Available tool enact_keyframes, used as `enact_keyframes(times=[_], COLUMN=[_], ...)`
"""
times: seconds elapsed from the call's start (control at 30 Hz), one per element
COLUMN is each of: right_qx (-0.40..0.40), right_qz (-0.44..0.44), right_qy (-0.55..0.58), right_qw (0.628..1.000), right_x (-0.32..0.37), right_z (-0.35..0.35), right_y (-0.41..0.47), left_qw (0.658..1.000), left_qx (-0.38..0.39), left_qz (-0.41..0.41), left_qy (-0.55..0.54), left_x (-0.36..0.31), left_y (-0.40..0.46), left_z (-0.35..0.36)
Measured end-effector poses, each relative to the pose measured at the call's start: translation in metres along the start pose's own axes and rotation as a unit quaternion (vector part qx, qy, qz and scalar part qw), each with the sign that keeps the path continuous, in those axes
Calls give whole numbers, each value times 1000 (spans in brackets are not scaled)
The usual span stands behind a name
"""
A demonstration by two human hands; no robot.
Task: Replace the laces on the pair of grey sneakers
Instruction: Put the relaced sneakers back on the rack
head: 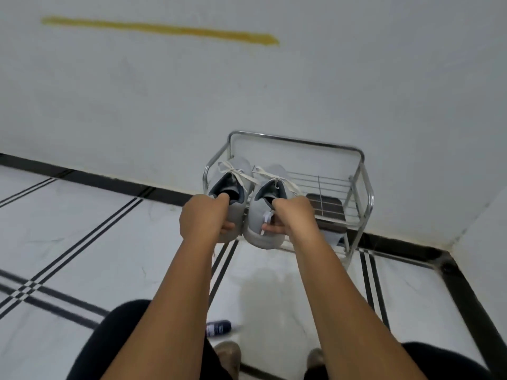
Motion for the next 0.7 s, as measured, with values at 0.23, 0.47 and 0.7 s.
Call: enact_keyframes(times=[0.23,0.47,0.7], right_qx=[-2,-24,-45], right_qz=[2,2,-23], right_qy=[11,-11,-65], right_qw=[1000,1000,997], right_x=[58,54,43], right_z=[21,42,52], right_y=[96,156,179], left_qw=[999,1000,1000], left_qx=[27,7,-3], left_qz=[11,17,-1], left_qy=[-25,-11,20], left_x=[-57,-57,-46], left_y=[96,148,175], left_z=[59,101,118])
Point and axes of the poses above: each hand's wrist, its own y-axis towards the middle knuckle, its own z-axis out of the palm, x = y × z, the point moved 8 cm from there along y, towards the middle knuckle, and after that the axes turned 7 degrees about -x, right-handed, at the moved point
